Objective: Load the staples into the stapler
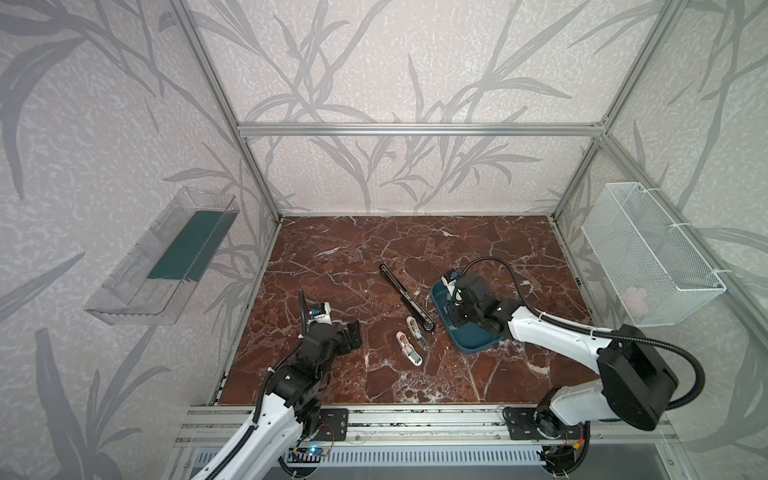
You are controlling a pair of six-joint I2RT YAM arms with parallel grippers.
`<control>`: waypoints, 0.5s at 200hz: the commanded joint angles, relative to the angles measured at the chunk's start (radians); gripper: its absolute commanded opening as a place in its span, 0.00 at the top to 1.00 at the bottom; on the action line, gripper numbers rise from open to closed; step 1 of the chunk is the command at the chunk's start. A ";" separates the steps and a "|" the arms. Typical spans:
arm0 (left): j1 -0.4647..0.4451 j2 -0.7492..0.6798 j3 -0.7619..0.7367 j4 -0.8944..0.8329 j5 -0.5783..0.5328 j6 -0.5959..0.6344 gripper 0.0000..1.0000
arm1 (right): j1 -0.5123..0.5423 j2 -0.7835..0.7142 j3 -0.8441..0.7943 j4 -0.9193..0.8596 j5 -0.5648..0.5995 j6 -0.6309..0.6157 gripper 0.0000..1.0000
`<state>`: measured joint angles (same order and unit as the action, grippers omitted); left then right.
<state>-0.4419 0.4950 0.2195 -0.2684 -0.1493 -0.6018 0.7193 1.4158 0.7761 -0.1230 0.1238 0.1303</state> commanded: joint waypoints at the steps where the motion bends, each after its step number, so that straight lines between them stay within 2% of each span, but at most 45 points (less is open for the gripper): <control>1: 0.005 -0.024 0.008 0.011 -0.006 -0.006 0.01 | 0.042 -0.057 -0.012 0.082 0.006 -0.031 0.85; 41: 0.005 -0.053 -0.001 0.005 0.009 -0.005 0.01 | 0.116 -0.086 -0.015 0.078 0.009 -0.013 0.84; 100: 0.005 -0.046 -0.011 0.038 0.059 0.000 0.01 | 0.241 0.012 0.022 0.071 0.050 0.013 0.84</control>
<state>-0.4419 0.4492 0.2192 -0.2577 -0.1101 -0.6014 0.9260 1.3849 0.7696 -0.0566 0.1490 0.1223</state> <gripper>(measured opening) 0.991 0.159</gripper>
